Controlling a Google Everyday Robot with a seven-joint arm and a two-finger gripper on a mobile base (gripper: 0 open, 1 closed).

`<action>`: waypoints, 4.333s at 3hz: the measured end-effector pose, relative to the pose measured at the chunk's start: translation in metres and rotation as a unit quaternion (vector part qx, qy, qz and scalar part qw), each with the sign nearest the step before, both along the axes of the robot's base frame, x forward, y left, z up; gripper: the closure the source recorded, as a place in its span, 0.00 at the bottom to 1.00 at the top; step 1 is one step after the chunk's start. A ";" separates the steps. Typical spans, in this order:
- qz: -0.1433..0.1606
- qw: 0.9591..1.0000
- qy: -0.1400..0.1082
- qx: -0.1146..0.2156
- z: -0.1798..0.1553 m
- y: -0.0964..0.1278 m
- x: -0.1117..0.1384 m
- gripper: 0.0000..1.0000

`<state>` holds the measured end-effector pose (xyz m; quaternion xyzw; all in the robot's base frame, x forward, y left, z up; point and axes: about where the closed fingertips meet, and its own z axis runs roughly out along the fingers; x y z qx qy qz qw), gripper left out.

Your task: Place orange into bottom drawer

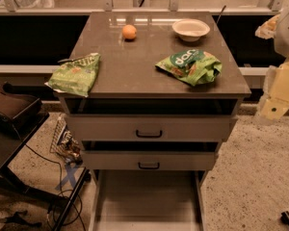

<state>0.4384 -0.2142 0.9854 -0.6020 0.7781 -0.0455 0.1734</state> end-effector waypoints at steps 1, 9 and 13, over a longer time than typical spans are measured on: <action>0.000 1.000 0.000 0.000 0.000 0.000 0.000 0.00; -0.050 0.899 -0.187 0.394 0.032 0.148 0.238 0.00; -0.066 0.880 -0.149 0.447 -0.069 0.241 0.388 0.00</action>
Offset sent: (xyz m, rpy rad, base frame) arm 0.0653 -0.0090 0.0422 0.2920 -0.2416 -0.2032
